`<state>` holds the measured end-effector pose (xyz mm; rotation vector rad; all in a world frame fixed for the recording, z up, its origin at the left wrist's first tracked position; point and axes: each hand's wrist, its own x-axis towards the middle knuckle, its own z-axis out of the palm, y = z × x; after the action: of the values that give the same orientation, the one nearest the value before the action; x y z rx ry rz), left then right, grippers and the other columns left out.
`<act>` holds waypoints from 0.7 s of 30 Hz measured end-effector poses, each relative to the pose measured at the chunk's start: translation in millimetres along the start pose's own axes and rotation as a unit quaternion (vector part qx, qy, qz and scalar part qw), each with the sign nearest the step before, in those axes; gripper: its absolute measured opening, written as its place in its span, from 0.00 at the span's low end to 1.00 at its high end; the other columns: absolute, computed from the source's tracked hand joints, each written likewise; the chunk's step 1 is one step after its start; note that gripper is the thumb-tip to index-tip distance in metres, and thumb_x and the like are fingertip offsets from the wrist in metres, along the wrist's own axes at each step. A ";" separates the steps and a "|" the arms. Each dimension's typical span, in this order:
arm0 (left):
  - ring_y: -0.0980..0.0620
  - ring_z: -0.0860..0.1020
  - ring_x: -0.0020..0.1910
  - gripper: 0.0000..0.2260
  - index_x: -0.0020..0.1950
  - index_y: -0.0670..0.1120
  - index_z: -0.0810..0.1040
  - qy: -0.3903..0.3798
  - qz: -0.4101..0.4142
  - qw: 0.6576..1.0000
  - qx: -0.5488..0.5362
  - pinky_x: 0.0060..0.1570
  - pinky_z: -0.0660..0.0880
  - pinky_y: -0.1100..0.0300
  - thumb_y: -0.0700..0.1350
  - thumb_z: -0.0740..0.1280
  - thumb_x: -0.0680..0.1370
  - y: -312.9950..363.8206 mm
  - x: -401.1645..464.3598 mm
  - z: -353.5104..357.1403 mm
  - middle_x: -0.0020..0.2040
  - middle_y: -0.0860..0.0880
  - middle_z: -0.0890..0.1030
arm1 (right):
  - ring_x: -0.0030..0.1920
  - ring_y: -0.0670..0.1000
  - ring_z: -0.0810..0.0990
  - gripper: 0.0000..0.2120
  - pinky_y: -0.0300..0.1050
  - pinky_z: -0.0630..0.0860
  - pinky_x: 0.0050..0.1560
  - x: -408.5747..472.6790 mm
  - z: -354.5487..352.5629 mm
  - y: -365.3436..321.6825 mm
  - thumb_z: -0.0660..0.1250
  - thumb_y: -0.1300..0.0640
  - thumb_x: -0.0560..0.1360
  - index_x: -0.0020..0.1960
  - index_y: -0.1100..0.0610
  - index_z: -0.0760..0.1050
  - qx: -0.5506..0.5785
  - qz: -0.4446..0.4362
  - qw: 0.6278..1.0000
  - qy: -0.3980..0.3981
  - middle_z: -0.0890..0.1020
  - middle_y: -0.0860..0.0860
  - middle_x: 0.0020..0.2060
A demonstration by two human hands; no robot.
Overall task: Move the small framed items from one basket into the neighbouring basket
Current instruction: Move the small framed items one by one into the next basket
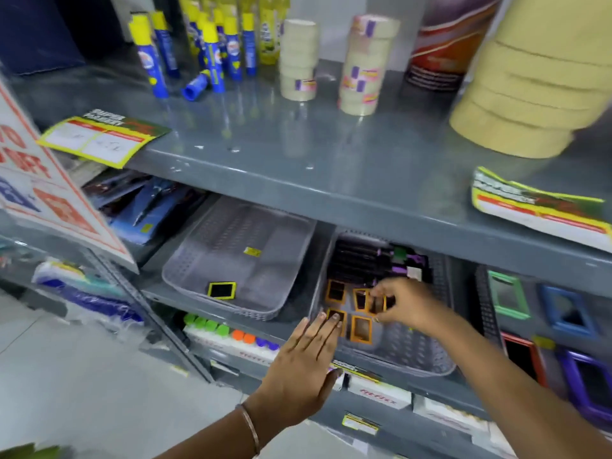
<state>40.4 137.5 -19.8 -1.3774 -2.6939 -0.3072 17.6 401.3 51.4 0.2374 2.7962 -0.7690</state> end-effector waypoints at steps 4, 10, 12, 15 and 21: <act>0.47 0.51 0.79 0.30 0.80 0.42 0.56 -0.012 0.017 1.000 -0.007 0.74 0.50 0.50 0.55 0.58 0.82 13.5 1.8 6.6 0.80 0.46 0.56 | 0.41 0.42 0.83 0.07 0.36 0.79 0.43 -21.2 14.6 19.2 0.79 0.59 0.65 0.39 0.50 0.84 -0.038 0.044 0.997 -0.058 0.86 0.43 0.38; 0.47 0.53 0.79 0.31 0.80 0.42 0.58 -0.017 0.006 1.000 0.005 0.73 0.50 0.50 0.55 0.60 0.81 18.6 1.5 3.6 0.80 0.46 0.58 | 0.35 0.43 0.81 0.06 0.32 0.73 0.33 -24.8 26.3 23.5 0.74 0.65 0.67 0.42 0.56 0.84 -0.046 0.061 0.996 -0.051 0.86 0.48 0.39; 0.46 0.54 0.79 0.30 0.80 0.42 0.58 -0.016 0.004 1.000 0.006 0.73 0.51 0.50 0.55 0.61 0.81 20.1 1.0 1.4 0.80 0.45 0.58 | 0.36 0.43 0.80 0.07 0.33 0.72 0.33 -24.9 29.4 24.0 0.75 0.66 0.67 0.41 0.56 0.84 -0.046 0.061 0.996 -0.049 0.86 0.48 0.39; 0.46 0.55 0.78 0.30 0.79 0.41 0.59 -0.014 -0.001 1.000 0.011 0.72 0.51 0.49 0.55 0.60 0.81 22.2 0.7 -0.9 0.79 0.45 0.59 | 0.38 0.43 0.81 0.07 0.34 0.73 0.35 -24.5 34.3 24.6 0.73 0.66 0.67 0.40 0.55 0.84 -0.059 0.061 0.995 -0.057 0.85 0.48 0.40; 0.46 0.53 0.79 0.29 0.80 0.42 0.57 -0.015 -0.002 1.000 0.011 0.72 0.49 0.49 0.55 0.57 0.83 21.0 0.2 -0.9 0.80 0.46 0.56 | 0.43 0.44 0.84 0.09 0.44 0.83 0.49 -24.7 34.4 25.8 0.73 0.66 0.67 0.40 0.53 0.85 -0.042 0.065 0.995 -0.057 0.86 0.46 0.41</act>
<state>57.3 149.5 -16.1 -1.3806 -2.7166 -0.2576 53.0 403.0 16.8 0.3453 2.6674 -0.6129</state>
